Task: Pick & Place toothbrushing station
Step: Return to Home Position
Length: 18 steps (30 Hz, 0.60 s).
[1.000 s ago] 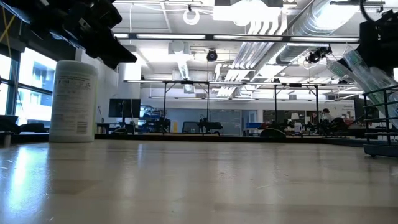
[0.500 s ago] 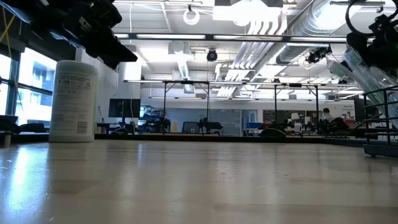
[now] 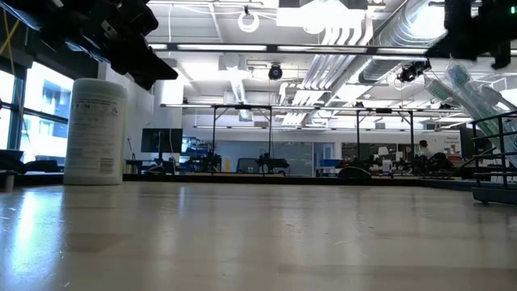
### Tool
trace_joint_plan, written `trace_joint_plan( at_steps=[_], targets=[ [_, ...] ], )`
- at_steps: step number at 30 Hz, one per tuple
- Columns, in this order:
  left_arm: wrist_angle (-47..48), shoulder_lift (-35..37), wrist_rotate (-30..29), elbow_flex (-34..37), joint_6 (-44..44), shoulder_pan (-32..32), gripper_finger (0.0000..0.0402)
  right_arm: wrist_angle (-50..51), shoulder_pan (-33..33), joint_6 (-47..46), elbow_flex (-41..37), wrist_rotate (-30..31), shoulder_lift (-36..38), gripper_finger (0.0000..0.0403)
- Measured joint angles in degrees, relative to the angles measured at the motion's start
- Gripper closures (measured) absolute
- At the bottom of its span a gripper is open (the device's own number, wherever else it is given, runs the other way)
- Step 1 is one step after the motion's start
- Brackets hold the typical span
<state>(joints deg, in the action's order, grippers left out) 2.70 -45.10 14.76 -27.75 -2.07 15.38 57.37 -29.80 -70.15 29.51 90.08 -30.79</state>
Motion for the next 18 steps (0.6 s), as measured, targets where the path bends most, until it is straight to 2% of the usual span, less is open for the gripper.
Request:
trace_joint_plan(
  at_steps=[3,7,9,10,12,16,18],
  targets=[
    [0.01,0.00,0.02,0.00,0.00,0.00,0.0401,-3.63,-0.55,12.81,5.52,-0.02,-0.04,0.0401],
    [0.11,0.00,0.07,0.00,0.57,0.00,0.0401,-10.73,-1.46,34.99,11.39,-0.22,-0.11,0.0401],
    [0.31,0.00,0.07,0.00,0.87,0.00,0.0401,-14.18,-2.11,45.42,13.29,-3.07,-0.27,0.0401],
    [0.31,-0.02,0.07,0.00,0.87,-0.02,0.0401,-15.77,-2.38,50.05,13.95,-6.51,-0.06,0.0401],
    [0.31,-0.01,0.07,0.00,0.88,-0.02,0.0401,-20.80,-2.47,59.07,14.48,-17.40,1.72,0.0401],
    [0.22,-0.01,0.07,0.00,1.02,-0.02,0.0401,-34.78,-1.66,77.01,14.50,-44.03,5.32,0.0401],
    [0.20,0.00,0.07,0.00,1.39,-0.02,0.0401,-40.22,-0.54,82.82,14.54,-53.66,5.98,0.0401]
  ],
)
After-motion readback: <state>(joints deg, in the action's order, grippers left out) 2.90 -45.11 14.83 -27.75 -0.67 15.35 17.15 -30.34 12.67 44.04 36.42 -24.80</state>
